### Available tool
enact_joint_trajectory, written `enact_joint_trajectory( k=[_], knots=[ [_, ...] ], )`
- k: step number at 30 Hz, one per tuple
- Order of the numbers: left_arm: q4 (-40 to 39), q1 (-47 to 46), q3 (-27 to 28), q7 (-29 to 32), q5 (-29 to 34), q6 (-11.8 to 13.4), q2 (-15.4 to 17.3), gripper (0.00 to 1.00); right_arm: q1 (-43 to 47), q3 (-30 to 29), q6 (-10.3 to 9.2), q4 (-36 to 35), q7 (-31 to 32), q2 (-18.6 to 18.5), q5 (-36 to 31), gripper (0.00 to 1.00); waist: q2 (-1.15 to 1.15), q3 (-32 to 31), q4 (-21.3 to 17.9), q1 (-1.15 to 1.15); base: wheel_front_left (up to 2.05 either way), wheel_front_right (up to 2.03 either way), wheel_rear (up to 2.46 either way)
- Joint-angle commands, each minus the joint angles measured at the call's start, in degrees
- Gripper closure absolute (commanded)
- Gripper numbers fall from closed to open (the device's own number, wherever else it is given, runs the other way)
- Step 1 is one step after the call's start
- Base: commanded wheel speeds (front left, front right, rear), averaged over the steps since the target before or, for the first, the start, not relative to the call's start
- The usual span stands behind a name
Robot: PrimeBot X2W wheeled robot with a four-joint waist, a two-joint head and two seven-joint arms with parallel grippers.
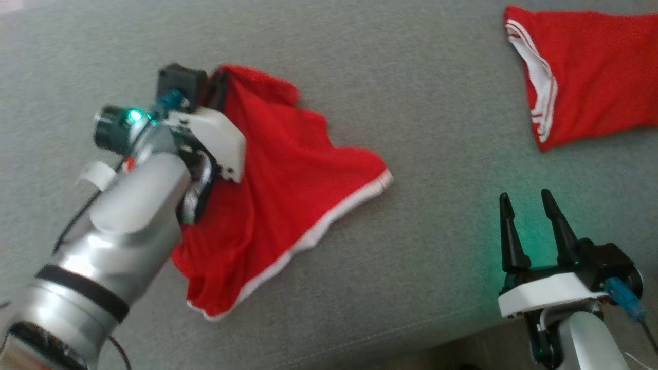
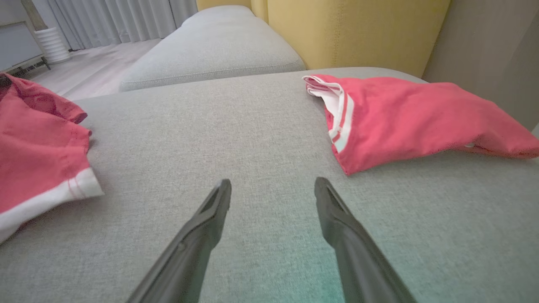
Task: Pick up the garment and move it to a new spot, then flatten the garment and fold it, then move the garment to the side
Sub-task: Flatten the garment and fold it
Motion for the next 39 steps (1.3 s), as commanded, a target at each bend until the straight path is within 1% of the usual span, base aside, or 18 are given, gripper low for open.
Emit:
enact_joint_trajectory(
  k=[1, 6, 7, 8, 9, 10, 12, 13, 16, 20, 21, 23, 27, 32, 36, 39],
  knots=[
    [1.2, -4.0, 2.5, -1.6, 0.9, -0.3, 1.0, 1.00, -0.9, 1.6, -0.05, -1.4, -0.8, -0.4, 0.4, 0.00, 0.00, 0.8, -1.4, 0.00, 0.00, 0.00, 0.00],
    [8.4, -5.9, 2.1, -4.6, 1.9, -2.7, -0.2, 1.00, -1.0, 2.2, -0.05, -1.4, -0.8, -0.4, 0.7, 0.00, 0.00, 0.8, -2.8, 0.00, 0.00, 0.00, 0.00],
    [9.4, -5.8, 2.4, -5.2, 1.7, -3.1, -0.5, 0.71, -0.9, 2.2, -0.05, -1.5, -0.8, -0.4, 0.7, 0.00, 0.00, 0.6, -2.9, 0.00, 0.00, 0.00, 0.00],
    [10.3, -5.6, 2.8, -5.6, 1.5, -3.3, -0.8, 0.51, -0.8, 2.1, -0.05, -1.7, -0.8, -0.4, 0.8, 0.00, 0.00, 0.3, -3.0, 0.00, 0.00, 0.00, 0.00],
    [10.9, -5.3, 3.2, -6.0, 1.4, -3.5, -1.0, 0.09, -0.7, 1.9, -0.05, -1.9, -0.8, -0.4, 0.8, 0.00, 0.00, 0.1, -2.9, 0.00, 0.00, 0.00, 0.00],
    [11.2, -5.0, 3.7, -6.3, 1.3, -3.7, -1.2, 0.00, -0.5, 1.7, -0.05, -2.2, -0.8, -0.4, 0.8, 0.00, 0.00, -0.2, -2.7, 0.00, 0.00, 0.00, 0.00],
    [10.6, -4.0, 5.4, -6.7, 1.0, -3.8, -1.4, 0.00, -0.2, 1.3, -0.05, -2.6, -0.8, -0.4, 0.5, 0.00, 0.00, -1.2, -2.2, 0.00, 0.00, 0.00, 0.00],
    [9.0, -3.6, 6.6, -6.8, 1.4, -3.6, -1.3, 0.00, 0.0, 1.0, -0.05, -2.9, -0.8, -0.4, 0.4, 0.00, 0.00, -1.6, -1.8, 0.00, 0.00, 0.00, 0.00],
    [0.8, 0.3, 12.7, -6.8, 3.2, -2.4, -0.2, 0.00, 0.4, 0.3, -0.05, -3.7, -0.8, -0.4, -0.2, 0.00, 0.00, -3.3, -0.4, 0.00, 0.00, 0.00, 0.00],
    [-11.3, 9.8, 20.4, -6.8, 6.8, -1.7, 1.4, 0.00, 1.3, -0.8, -0.05, -4.7, -0.8, -0.4, -0.7, 0.00, 0.00, -6.1, 1.8, 0.00, 0.00, 0.00, 0.00],
    [-11.3, 9.8, 20.4, -6.8, 6.8, -1.7, 1.4, 0.00, 1.3, -0.8, -0.05, -4.7, -0.8, -0.4, -0.7, 0.00, 0.00, -6.1, 1.8, 0.00, 0.00, 0.00, 0.00],
    [-17.0, 15.4, 23.5, -6.8, 8.6, -1.3, 1.7, 0.00, 1.8, -1.3, -0.05, -5.0, -0.8, -0.4, -0.8, 0.00, 0.00, -7.4, 3.0, 0.00, 0.00, 0.00, 0.00],
    [-25.7, 26.5, 26.8, -6.8, 12.0, -0.8, 2.0, 0.00, 3.2, -2.1, -0.05, -5.2, -0.8, -0.4, -1.2, 0.00, 0.00, -9.5, 5.5, 0.00, 0.00, 0.00, 0.00],
    [-33.4, 39.0, 30.4, -6.8, 15.0, -0.3, 0.7, 0.00, 5.0, -3.3, -0.05, -5.0, -0.8, -0.4, -1.9, 0.00, 0.00, -11.7, 8.6, 0.00, 0.00, 0.00, 0.00],
    [-36.1, 47.1, 33.0, -6.8, 17.8, -1.5, -0.7, 0.00, 6.1, -4.6, -0.05, -4.5, -0.8, -0.4, -2.7, 0.00, 0.00, -13.1, 11.0, 0.00, 0.00, 0.00, 0.00],
    [-36.3, 51.2, 34.2, -6.8, 20.0, -3.7, -1.9, 0.00, 7.1, -5.1, -0.05, -3.7, -0.8, -0.4, -3.5, 0.00, 0.00, -14.5, 12.8, 0.00, 0.00, 0.00, 0.00]
  ],
)
